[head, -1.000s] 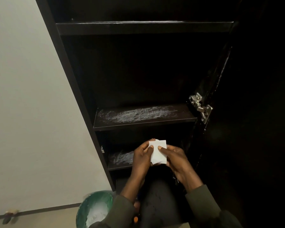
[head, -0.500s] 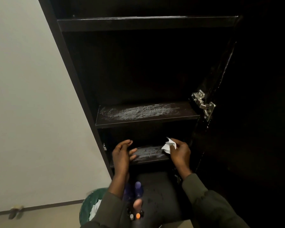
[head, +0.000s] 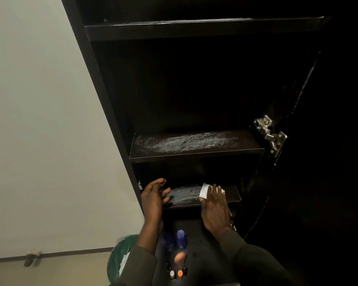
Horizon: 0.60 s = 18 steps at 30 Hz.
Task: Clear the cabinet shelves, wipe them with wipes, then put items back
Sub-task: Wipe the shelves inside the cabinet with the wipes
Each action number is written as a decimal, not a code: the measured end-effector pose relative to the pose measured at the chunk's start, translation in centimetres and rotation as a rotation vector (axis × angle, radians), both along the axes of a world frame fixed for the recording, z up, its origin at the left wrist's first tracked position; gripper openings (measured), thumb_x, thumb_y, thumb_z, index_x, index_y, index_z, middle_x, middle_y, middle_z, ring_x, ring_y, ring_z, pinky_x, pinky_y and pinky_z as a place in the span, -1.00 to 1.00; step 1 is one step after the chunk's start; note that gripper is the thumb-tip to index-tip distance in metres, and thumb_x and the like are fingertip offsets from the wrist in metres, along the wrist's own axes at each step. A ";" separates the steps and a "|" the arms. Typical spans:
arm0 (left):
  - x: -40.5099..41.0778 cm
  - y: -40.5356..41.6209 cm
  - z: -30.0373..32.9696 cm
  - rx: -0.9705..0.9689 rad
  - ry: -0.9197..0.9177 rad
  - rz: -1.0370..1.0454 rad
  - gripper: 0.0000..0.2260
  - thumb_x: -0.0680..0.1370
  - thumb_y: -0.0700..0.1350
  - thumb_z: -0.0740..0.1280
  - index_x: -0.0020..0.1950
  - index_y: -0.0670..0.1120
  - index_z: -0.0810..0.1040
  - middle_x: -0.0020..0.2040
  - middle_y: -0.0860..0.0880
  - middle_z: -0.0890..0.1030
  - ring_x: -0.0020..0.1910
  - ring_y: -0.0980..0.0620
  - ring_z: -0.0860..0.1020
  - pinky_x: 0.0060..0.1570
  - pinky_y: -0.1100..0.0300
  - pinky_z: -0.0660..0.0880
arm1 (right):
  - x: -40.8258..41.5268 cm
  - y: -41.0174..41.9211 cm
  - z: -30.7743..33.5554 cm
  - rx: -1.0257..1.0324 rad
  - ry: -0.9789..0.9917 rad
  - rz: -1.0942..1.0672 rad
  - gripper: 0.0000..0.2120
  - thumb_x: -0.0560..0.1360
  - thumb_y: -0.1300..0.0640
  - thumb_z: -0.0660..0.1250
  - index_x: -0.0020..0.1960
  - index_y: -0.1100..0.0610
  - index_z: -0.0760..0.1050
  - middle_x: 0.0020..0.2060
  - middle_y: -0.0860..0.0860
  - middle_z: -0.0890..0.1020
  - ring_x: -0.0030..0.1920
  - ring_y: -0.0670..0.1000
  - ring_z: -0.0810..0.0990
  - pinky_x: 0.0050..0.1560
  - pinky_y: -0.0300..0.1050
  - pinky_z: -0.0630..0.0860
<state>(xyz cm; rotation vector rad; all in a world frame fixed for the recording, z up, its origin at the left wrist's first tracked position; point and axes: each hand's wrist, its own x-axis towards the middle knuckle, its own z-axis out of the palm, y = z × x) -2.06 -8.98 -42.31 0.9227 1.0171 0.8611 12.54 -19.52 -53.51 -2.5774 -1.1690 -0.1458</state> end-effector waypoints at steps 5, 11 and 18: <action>0.3 0.4 0.3 0.006 0.009 0.006 -0.81 0.64 -0.20 0.18 0.08 -0.12 0.60 0.15 -0.14 0.63 0.06 -0.15 0.64 0.09 -0.09 0.57 | -3.8 2.8 -0.3 0.037 0.097 0.133 -0.22 0.60 -0.27 -0.16 0.42 0.35 0.35 0.40 0.27 0.41 0.44 0.26 0.33 0.42 0.11 0.12; 0.8 0.7 0.6 0.022 0.005 -0.012 -0.80 0.65 -0.20 0.17 0.02 -0.09 0.59 0.03 -0.07 0.64 0.07 -0.15 0.63 -0.08 0.06 0.57 | -4.5 3.6 -0.1 0.004 0.058 0.260 -0.19 0.57 -0.35 -0.09 0.46 0.30 0.31 0.44 0.20 0.36 0.49 0.21 0.26 0.44 0.09 0.10; 1.4 0.9 0.4 0.013 0.022 -0.051 -0.81 0.66 -0.16 0.18 0.00 -0.04 0.59 0.05 -0.05 0.66 0.08 -0.12 0.64 0.08 -0.04 0.55 | 2.3 -0.6 -0.1 -0.059 -0.007 -0.113 -0.10 0.54 -0.37 -0.15 0.45 0.39 0.25 0.44 0.31 0.32 0.52 0.24 0.17 0.49 0.14 0.11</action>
